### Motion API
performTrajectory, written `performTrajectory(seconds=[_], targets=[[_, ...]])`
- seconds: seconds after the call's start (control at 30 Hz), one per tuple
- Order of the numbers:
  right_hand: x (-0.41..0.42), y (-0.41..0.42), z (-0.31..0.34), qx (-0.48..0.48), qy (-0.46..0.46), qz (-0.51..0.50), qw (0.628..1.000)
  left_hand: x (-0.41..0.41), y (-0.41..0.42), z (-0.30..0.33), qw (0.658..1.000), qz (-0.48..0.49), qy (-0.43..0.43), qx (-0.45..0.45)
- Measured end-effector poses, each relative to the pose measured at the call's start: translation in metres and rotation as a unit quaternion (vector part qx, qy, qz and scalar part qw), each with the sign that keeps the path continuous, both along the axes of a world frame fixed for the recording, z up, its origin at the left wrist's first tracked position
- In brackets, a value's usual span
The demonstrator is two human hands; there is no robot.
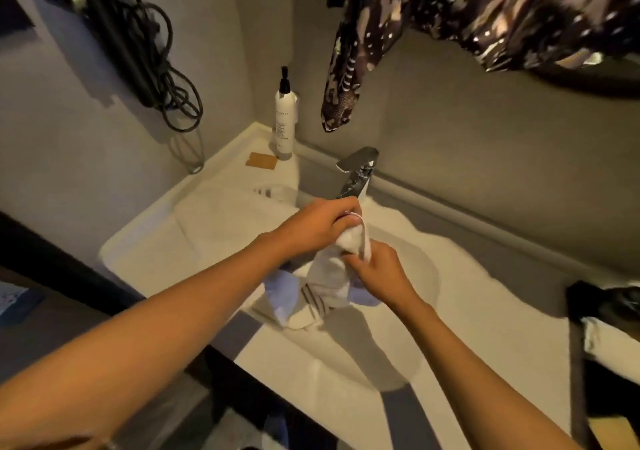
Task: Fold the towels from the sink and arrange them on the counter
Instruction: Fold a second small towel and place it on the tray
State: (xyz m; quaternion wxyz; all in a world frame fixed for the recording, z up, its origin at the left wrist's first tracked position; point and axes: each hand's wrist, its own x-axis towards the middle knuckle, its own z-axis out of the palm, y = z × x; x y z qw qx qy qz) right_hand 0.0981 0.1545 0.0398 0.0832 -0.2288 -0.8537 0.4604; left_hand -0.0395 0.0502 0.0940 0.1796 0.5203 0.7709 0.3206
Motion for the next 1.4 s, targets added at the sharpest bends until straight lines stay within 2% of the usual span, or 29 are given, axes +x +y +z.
performTrajectory(seconds=[0.13, 0.27, 0.4, 0.5, 0.6, 0.73, 0.87, 1.0, 1.1, 1.2, 1.3, 1.4], targets=[[0.068, 0.056, 0.045, 0.172, -0.014, 0.011, 0.985, 0.027, 0.023, 0.028, 0.989, -0.058, 0.125, -0.059], [0.149, 0.107, 0.075, 0.298, -0.067, -0.037, 0.951, 0.067, 0.061, 0.048, 0.973, -0.116, 0.188, -0.066], [0.232, 0.14, 0.11, 0.416, -0.053, -0.161, 0.894, 0.117, 0.102, 0.071, 0.96, -0.115, 0.254, 0.033], [0.279, 0.126, 0.103, 0.448, -0.055, -0.197, 0.87, 0.151, 0.107, 0.063, 0.947, -0.122, 0.279, 0.101], [0.316, 0.093, 0.056, 0.399, -0.091, -0.209, 0.888, 0.181, 0.088, 0.013, 0.941, -0.156, 0.29, 0.071], [0.356, 0.032, -0.036, 0.283, -0.227, -0.113, 0.925, 0.215, 0.028, -0.083, 0.926, -0.227, 0.283, -0.101], [0.395, -0.002, -0.091, 0.211, -0.293, -0.051, 0.931, 0.241, -0.019, -0.133, 0.901, -0.27, 0.217, -0.26], [0.406, 0.019, -0.085, 0.117, -0.34, -0.051, 0.932, 0.229, -0.018, -0.132, 0.932, -0.214, 0.155, -0.248], [0.413, 0.044, -0.079, 0.035, -0.371, -0.049, 0.927, 0.209, -0.007, -0.118, 0.962, -0.138, 0.064, -0.225], [0.412, 0.062, -0.066, -0.026, -0.344, -0.066, 0.936, 0.194, 0.004, -0.106, 0.978, -0.052, -0.033, -0.2], [0.401, 0.08, -0.058, -0.056, -0.269, -0.191, 0.942, 0.184, 0.025, -0.102, 0.984, 0.006, -0.096, -0.151], [0.392, 0.093, -0.058, -0.057, -0.202, -0.328, 0.921, 0.186, 0.053, -0.108, 0.978, 0.049, -0.147, -0.137]])
